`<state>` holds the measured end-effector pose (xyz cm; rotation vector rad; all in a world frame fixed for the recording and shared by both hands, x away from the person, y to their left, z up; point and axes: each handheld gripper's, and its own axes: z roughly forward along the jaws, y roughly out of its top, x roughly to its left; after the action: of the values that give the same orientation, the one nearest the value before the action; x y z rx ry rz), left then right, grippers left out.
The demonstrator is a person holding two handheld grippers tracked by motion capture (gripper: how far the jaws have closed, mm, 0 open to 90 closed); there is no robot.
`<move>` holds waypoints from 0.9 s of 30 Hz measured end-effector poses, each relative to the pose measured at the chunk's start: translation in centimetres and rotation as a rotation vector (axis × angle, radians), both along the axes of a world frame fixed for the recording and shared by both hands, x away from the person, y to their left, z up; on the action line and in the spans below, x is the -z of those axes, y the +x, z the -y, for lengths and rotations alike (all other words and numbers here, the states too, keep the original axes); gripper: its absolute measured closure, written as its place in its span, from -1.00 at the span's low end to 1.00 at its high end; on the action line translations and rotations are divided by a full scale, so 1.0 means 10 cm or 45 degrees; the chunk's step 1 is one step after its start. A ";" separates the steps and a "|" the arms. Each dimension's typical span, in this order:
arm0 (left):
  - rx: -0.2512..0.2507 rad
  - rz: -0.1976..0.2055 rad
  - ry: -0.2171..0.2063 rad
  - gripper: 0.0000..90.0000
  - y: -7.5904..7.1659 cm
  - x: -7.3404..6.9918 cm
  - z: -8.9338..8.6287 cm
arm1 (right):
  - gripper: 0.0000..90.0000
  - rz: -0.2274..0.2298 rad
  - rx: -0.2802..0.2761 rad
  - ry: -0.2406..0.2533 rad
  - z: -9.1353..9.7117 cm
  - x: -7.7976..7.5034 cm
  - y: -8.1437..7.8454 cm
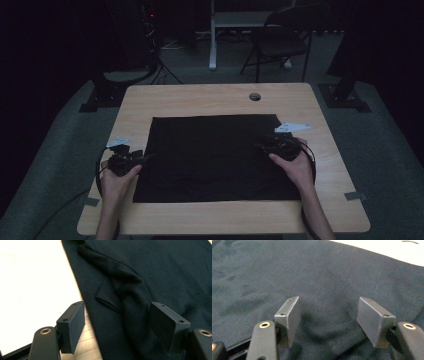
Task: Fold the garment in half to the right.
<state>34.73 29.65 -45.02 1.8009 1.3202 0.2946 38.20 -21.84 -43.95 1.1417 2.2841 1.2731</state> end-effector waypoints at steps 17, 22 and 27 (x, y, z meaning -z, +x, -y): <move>0.064 0.011 -0.081 -0.37 0.17 0.04 0.21 | -0.23 -0.007 -0.020 -0.036 -0.05 0.02 0.00; 0.057 0.035 0.011 -0.33 0.20 0.02 0.36 | -0.23 -0.014 -0.031 -0.049 -0.07 0.03 0.00; 0.003 0.034 0.038 0.08 0.22 0.02 0.39 | -0.22 -0.024 -0.038 -0.072 -0.10 0.04 -0.01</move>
<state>36.94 25.75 -45.17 1.8173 1.3012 0.3369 38.11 -20.83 -44.39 1.1088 2.3436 1.2052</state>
